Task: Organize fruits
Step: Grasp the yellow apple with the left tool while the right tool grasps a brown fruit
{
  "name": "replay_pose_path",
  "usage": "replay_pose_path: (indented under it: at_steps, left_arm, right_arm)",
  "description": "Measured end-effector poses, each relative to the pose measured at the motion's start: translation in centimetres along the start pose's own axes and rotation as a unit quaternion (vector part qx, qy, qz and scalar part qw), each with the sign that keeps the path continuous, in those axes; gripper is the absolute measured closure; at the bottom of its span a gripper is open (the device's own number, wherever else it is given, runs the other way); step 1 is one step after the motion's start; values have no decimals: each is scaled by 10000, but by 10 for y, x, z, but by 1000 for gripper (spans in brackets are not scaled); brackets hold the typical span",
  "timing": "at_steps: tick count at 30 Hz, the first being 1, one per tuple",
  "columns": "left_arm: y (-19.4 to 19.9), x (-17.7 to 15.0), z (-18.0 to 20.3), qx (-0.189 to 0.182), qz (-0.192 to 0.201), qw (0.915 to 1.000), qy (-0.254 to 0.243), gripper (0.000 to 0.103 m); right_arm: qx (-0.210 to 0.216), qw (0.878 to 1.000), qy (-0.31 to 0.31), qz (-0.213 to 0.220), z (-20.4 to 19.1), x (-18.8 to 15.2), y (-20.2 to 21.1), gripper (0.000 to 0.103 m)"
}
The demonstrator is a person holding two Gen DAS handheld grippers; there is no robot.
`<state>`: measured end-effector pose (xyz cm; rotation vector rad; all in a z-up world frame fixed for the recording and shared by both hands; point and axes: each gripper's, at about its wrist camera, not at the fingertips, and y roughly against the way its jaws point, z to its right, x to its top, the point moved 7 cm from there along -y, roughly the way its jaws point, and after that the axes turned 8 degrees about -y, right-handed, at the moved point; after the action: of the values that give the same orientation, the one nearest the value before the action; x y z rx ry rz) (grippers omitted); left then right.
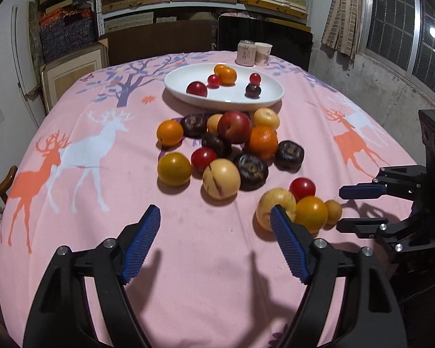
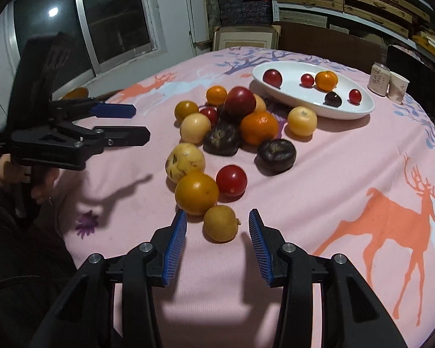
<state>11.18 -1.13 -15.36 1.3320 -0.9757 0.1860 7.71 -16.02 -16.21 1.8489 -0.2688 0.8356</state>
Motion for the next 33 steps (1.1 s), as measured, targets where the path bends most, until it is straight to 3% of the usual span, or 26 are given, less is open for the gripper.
replay_pose_path:
  at_steps: [1,4,15,18,21,33]
  left_arm:
    - [-1,-2,1,-6,-42,10000,14,27]
    - [-5,-5,8,-15,-132,9999,-36,27]
    - [-41,8,47,55,-196,9990,-404,29]
    - [-58,4,53,-78,-541,9977,-410,44]
    - [-52,6,55,-22,-358,9985,-402,65]
    - [-32,5,49,-163,-23,9998,-63,65]
  right_arm:
    - [-23,10000,13,-45,-3,-1,-5,59]
    - [-251,9997,45,-55,-1,-4,-14,74]
    - [114,9971,-588,462,32,-6,3,74]
    - [250,9967,-619,467,33,-5,4,74]
    - [405,9949,-773,502,36,-5,6,74]
    - [480,9931,-787,729,35,-3,12,74]
